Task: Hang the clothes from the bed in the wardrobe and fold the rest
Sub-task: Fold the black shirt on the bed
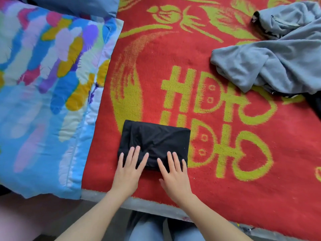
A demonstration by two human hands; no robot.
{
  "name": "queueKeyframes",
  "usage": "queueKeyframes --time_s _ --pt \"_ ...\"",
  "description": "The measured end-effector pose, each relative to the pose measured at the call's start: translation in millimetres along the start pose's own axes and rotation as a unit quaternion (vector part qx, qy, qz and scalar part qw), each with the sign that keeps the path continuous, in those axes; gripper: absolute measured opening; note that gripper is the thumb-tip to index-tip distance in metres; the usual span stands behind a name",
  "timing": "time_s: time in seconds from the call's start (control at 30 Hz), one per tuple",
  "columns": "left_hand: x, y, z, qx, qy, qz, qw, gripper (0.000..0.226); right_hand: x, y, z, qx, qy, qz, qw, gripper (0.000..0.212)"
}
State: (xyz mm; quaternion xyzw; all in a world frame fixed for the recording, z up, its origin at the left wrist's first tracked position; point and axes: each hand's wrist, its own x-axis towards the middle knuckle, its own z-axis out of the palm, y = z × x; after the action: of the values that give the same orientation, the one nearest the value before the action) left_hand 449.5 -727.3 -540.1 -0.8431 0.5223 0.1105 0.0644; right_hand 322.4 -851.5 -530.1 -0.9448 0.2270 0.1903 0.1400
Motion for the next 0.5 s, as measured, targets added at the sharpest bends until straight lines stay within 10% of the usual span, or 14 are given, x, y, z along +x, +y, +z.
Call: queueKeyframes --time_s 0.5 --pt "40 -11 31 0.034 0.056 0.137 0.988 0.072 47 47 20 -0.119 0.138 -0.139 0.973 0.056"
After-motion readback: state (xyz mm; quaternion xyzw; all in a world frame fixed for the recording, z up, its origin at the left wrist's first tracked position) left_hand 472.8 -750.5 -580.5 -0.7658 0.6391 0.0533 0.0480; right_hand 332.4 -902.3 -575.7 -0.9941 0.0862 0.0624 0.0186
